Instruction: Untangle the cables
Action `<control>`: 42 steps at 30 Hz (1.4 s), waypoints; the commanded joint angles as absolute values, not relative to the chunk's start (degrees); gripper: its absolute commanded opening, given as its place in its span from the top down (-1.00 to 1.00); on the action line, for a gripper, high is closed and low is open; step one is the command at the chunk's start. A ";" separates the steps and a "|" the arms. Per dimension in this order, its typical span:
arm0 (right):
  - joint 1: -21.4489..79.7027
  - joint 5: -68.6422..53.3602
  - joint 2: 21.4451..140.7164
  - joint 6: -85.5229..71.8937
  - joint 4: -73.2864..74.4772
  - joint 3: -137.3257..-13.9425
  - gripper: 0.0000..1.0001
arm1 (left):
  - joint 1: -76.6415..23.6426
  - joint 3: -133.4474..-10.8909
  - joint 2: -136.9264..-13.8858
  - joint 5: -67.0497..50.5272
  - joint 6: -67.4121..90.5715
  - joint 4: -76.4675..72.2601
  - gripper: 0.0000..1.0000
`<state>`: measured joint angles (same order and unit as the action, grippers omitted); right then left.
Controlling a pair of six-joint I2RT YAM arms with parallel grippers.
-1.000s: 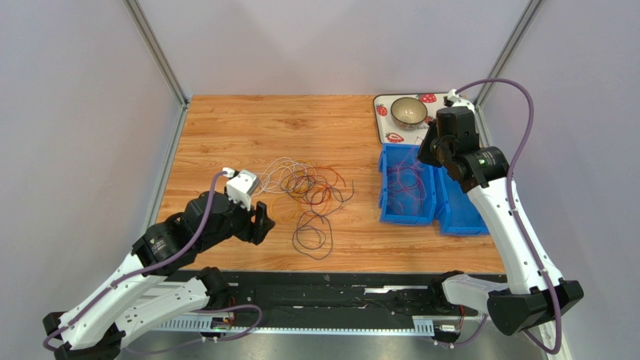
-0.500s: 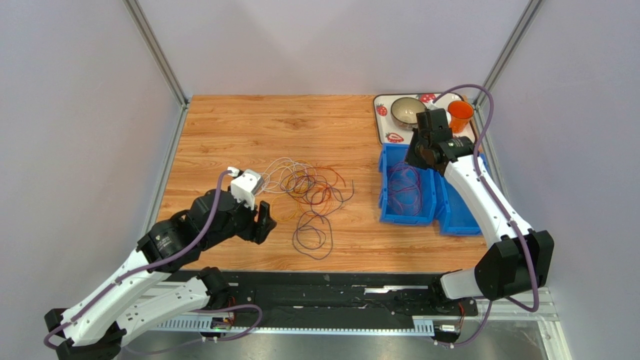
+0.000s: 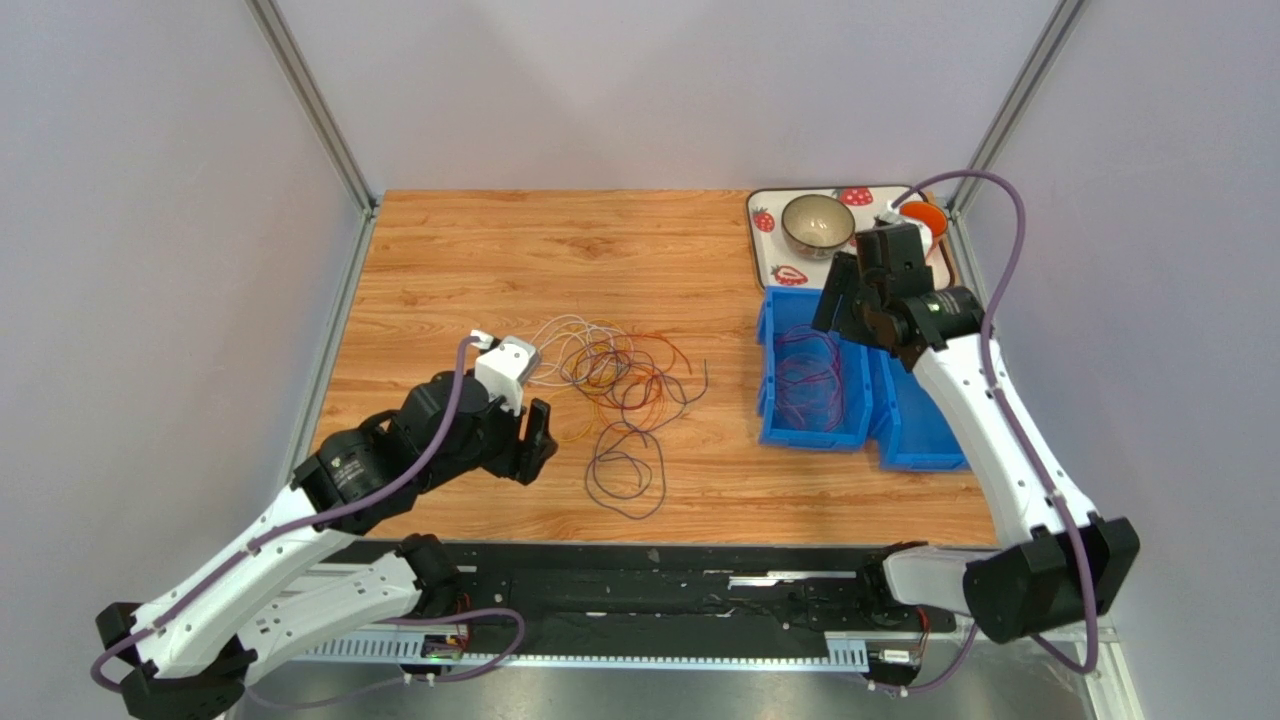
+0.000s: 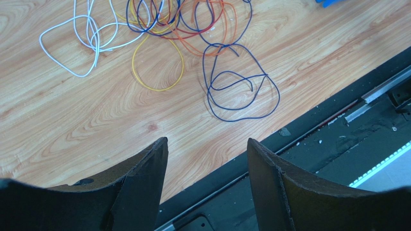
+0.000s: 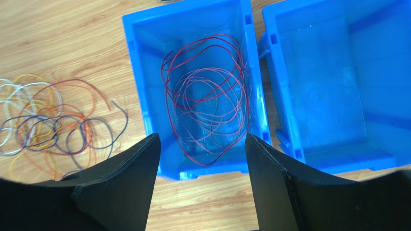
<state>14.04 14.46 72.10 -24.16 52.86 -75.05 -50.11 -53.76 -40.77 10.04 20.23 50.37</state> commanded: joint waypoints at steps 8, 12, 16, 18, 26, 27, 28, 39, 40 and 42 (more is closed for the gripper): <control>13.89 2.30 55.03 -26.54 53.44 -67.51 -0.33 | -49.92 -53.79 -49.65 8.36 25.12 45.36 -0.36; 13.89 0.88 49.76 -26.72 53.35 -65.13 -0.32 | -49.92 -52.03 -54.04 5.10 28.12 39.04 -0.34; 13.89 -1.93 46.51 -26.19 54.40 -64.07 -0.33 | -49.92 -50.89 -58.26 4.40 31.19 35.86 -0.33; 13.80 -1.67 45.36 -25.75 54.84 -63.46 -0.36 | -49.92 -50.45 -60.45 4.13 31.99 34.46 -0.33; 13.89 -6.15 41.93 -27.24 53.79 -58.19 -0.39 | -48.78 -50.27 -65.91 13.00 35.42 34.10 -0.40; 13.89 -6.50 41.75 -27.51 53.44 -57.66 -0.39 | -48.17 -50.45 -67.22 13.44 35.51 34.10 -0.40; 13.80 -6.94 41.66 -27.68 53.26 -57.05 -0.39 | -46.86 -50.62 -67.85 13.97 35.51 33.93 -0.40; 13.80 -7.56 42.54 -27.07 52.47 -56.69 -0.38 | -42.01 -53.70 -79.52 12.48 33.66 26.11 -0.21; 13.89 -7.65 42.80 -26.98 52.30 -56.69 -0.38 | -41.66 -54.14 -80.58 12.22 33.66 25.84 -0.18; 13.89 -7.73 42.98 -27.07 52.12 -56.43 -0.38 | -41.49 -55.81 -83.30 12.13 33.58 25.49 -0.16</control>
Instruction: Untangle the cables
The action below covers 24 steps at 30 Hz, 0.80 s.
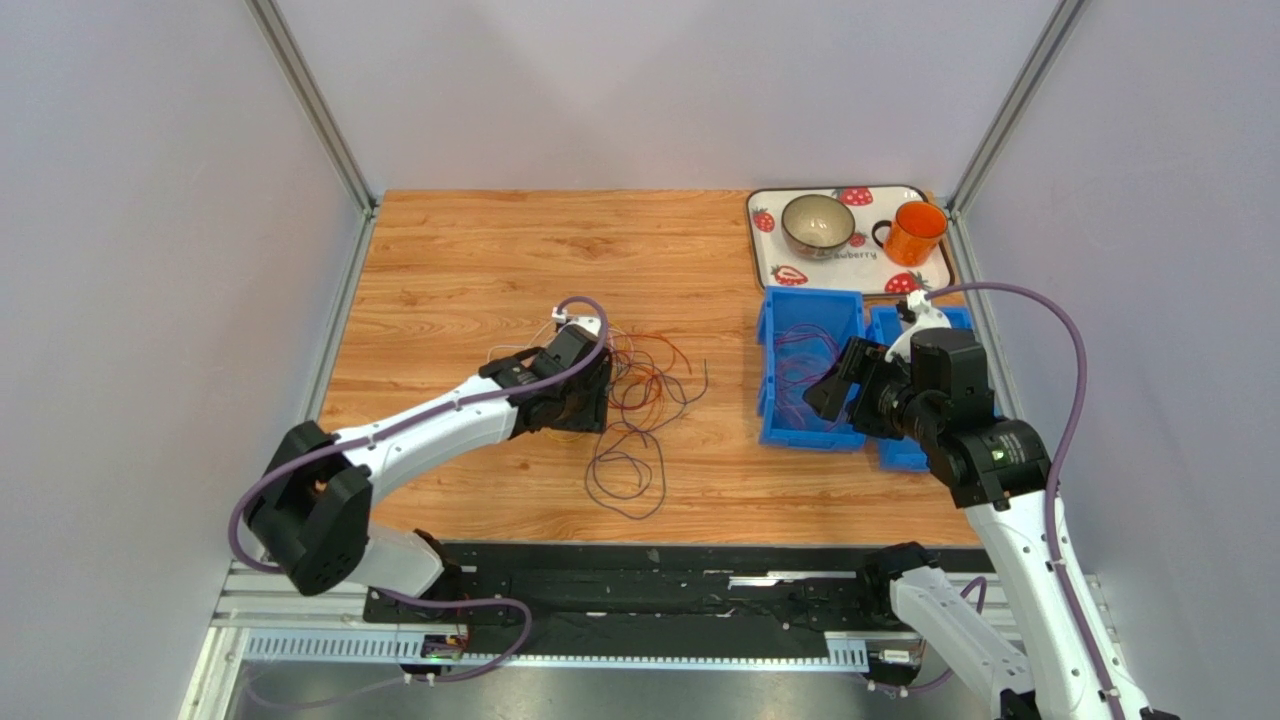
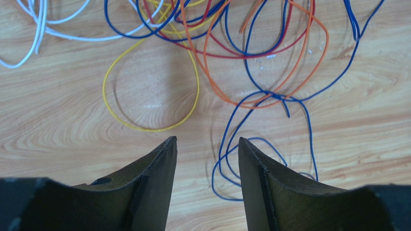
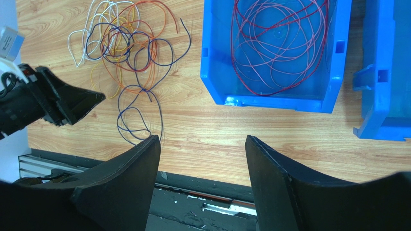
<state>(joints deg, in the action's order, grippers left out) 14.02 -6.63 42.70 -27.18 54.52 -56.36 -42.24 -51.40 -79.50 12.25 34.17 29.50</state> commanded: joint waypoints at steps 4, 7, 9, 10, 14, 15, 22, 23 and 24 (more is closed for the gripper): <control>13.89 -8.00 43.15 -26.98 51.68 -55.81 -0.37 | -41.13 -58.00 -86.65 12.22 33.22 24.88 -0.14; 13.89 -8.09 43.42 -26.81 51.59 -55.64 -0.37 | -40.70 -59.49 -88.85 12.74 33.40 25.13 -0.09; 13.89 -8.09 43.59 -26.72 51.50 -55.55 -0.37 | -40.26 -60.20 -90.52 13.27 33.84 26.19 -0.07; 13.80 -8.09 43.51 -26.63 51.50 -55.55 -0.37 | -40.08 -60.81 -91.05 13.97 34.01 26.54 -0.05; 13.89 -8.09 43.77 -26.54 51.33 -55.37 -0.37 | -39.90 -61.52 -93.33 13.36 34.02 26.46 0.03; 13.80 -8.17 43.68 -26.46 51.07 -55.20 -0.37 | -39.90 -61.70 -93.77 13.71 34.27 26.54 0.04; 13.80 -8.70 43.95 -26.28 50.80 -54.23 -0.36 | -39.90 -62.75 -95.80 13.01 34.10 25.84 0.35; 13.89 -8.70 44.03 -26.19 50.71 -54.14 -0.36 | -39.90 -62.84 -95.89 12.83 34.19 25.58 0.40; 13.89 -8.70 43.95 -26.02 50.71 -54.14 -0.36 | -39.82 -62.84 -95.98 12.75 34.10 25.58 0.57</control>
